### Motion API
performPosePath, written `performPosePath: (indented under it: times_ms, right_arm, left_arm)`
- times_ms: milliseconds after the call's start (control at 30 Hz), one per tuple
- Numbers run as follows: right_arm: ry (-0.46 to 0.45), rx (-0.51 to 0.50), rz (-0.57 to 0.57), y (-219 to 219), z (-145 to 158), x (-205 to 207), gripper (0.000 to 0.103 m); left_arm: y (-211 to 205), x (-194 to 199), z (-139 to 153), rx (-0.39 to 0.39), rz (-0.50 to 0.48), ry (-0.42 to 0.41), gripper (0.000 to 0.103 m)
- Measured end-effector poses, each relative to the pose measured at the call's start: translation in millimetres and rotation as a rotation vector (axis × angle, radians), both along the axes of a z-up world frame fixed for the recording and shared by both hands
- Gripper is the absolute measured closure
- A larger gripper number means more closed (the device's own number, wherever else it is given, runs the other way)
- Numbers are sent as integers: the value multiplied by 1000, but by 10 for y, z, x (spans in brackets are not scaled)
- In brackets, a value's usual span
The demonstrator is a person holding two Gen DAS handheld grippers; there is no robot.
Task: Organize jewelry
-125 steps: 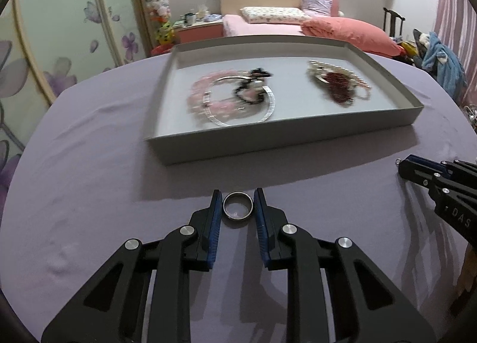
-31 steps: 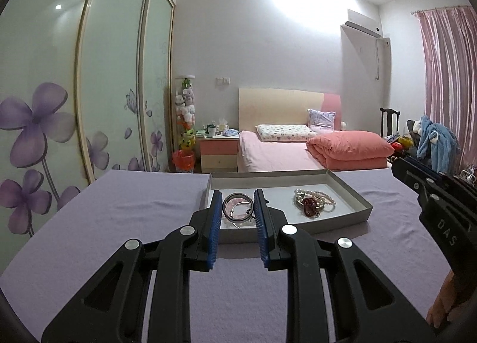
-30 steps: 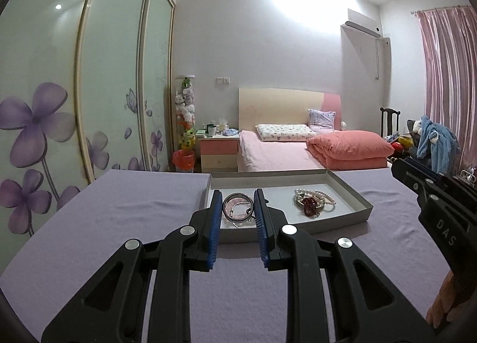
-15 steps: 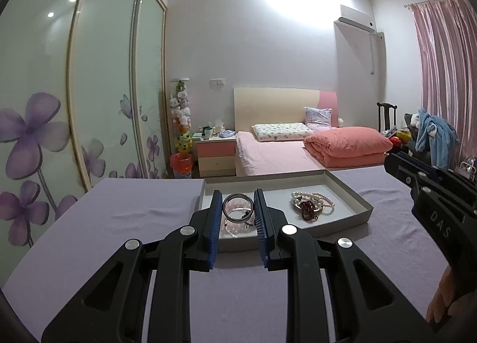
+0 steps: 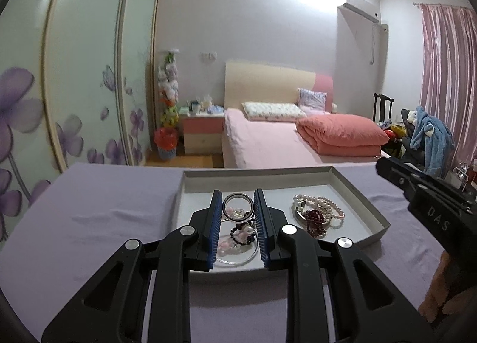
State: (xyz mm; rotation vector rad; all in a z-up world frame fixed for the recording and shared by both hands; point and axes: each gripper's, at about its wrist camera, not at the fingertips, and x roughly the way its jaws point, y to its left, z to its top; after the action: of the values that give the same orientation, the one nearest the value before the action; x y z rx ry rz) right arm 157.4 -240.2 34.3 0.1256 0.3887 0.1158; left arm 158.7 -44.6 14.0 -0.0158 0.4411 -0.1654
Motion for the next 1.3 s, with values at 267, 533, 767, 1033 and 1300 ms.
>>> performPosePath:
  times_ms: [267, 533, 767, 1033, 1300]
  right_arm:
    - [171, 148, 39, -99, -188, 647, 74]
    - [137, 185, -1, -305, -140, 345, 64]
    - [81, 113, 27, -191, 4, -248, 27]
    - [67, 35, 51, 13, 75, -884, 4]
    - [39, -20, 15, 96, 67, -1286, 4]
  left_arm:
    - [-87, 438, -156, -42, -55, 119, 79]
    - [194, 288, -91, -116, -36, 122, 61]
    - [468, -185, 69, -96, 21, 60, 39]
    - [667, -818, 141, -44, 104, -10, 2]
    - [722, -1186, 199, -20, 141, -64, 2]
